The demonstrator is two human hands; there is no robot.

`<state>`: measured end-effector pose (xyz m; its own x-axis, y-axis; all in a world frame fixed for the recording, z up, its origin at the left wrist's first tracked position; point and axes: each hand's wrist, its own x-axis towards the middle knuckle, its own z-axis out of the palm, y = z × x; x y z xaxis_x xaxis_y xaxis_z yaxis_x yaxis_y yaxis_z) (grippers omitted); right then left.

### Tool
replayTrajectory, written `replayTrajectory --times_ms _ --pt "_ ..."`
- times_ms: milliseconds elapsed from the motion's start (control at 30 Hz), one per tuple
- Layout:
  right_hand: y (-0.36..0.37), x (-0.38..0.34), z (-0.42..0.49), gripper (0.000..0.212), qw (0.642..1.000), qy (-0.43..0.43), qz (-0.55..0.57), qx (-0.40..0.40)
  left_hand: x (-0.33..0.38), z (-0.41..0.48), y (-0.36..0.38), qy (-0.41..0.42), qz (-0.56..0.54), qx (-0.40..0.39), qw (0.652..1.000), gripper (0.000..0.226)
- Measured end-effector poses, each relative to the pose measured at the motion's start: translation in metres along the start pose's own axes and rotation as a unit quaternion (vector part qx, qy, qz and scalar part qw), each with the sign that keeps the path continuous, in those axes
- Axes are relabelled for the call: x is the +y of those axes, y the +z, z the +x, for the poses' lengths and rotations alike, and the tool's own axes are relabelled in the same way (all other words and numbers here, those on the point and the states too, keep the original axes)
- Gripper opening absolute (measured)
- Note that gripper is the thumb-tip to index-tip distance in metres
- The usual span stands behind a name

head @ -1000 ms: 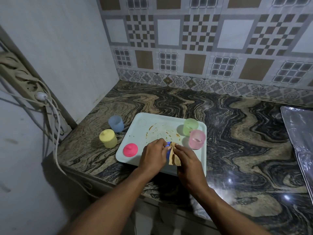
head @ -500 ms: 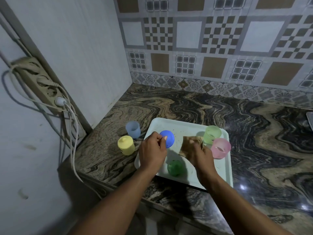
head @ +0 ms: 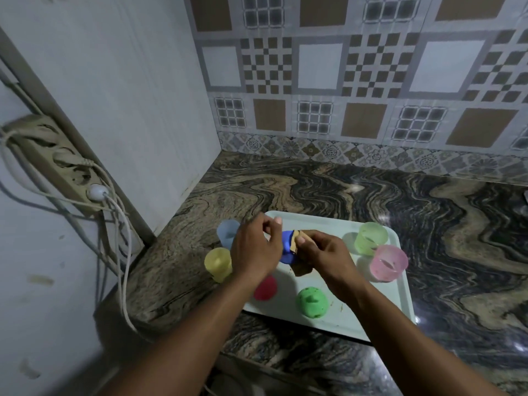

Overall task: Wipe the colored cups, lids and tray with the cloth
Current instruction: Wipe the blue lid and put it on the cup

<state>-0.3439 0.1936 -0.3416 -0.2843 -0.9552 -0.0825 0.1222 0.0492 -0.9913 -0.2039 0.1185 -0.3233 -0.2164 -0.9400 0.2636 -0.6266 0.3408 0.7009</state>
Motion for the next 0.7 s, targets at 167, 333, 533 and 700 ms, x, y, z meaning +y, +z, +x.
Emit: replayTrajectory --times_ms 167,333,533,700 --pt "0.001 -0.026 0.021 0.016 0.997 0.027 -0.005 -0.07 0.003 0.041 -0.015 -0.085 -0.082 -0.21 0.971 0.042" --pt "0.004 -0.035 0.028 0.013 0.994 0.021 0.042 -0.097 0.016 0.049 -0.011 -0.051 -0.065 -0.108 0.991 0.043" --pt "0.023 -0.008 0.008 0.015 0.99 -0.009 0.12 0.067 0.029 0.034 0.008 -0.089 -0.138 0.107 0.981 0.039" --pt "0.022 -0.005 0.004 0.012 0.987 0.009 0.123 0.105 0.021 0.023 0.017 -0.191 -0.166 0.077 0.964 0.039"
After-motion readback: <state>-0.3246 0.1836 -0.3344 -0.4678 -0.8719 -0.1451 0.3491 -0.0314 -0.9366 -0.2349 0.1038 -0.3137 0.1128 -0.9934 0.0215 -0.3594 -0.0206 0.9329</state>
